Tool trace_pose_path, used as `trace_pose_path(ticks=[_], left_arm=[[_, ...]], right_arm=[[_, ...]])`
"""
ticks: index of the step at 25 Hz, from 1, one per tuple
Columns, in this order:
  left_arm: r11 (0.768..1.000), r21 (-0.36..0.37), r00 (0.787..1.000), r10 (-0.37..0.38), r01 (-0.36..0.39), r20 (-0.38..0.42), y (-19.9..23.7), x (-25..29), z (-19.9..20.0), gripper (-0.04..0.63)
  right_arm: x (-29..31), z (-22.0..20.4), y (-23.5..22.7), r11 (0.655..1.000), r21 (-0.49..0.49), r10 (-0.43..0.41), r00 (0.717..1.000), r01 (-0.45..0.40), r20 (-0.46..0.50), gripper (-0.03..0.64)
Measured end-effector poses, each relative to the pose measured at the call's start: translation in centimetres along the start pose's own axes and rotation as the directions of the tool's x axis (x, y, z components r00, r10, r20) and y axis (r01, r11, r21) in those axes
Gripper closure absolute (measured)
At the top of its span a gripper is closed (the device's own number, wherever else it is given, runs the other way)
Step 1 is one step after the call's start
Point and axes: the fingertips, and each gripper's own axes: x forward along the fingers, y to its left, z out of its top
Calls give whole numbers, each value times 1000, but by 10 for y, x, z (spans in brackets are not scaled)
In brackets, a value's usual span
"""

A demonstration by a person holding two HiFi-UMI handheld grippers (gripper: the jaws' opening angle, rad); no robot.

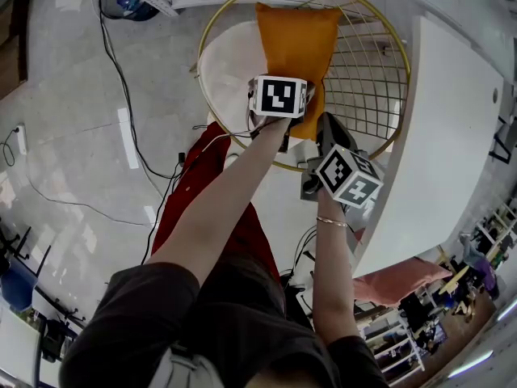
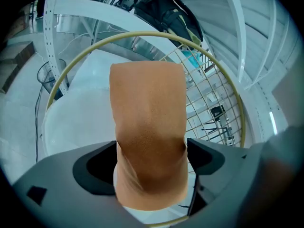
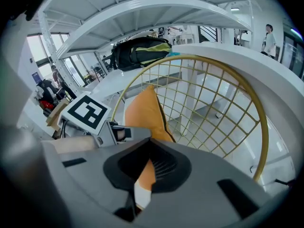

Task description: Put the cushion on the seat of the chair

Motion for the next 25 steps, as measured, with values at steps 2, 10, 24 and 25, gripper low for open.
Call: trace_pose_path(ticks=[2, 10, 24, 25], left_arm=[[1000, 10, 1000, 11, -11, 11, 2, -5, 2, 144], [1000, 5, 999, 0, 0, 53, 3, -22, 4, 144], [1000, 26, 994, -5, 2, 114, 2, -58, -9, 146], [999, 32, 993, -9, 5, 116, 2, -61, -11, 147]], right_arm=[[-2, 0, 2, 1000, 2, 4, 1000, -4, 4, 598], [-9, -4, 12, 1000, -23, 18, 1000, -18, 9, 598], [-33, -9, 23, 997, -74, 38, 999, -35, 34, 598], [-34, -11, 24, 996, -77, 41, 999, -39, 34, 598]])
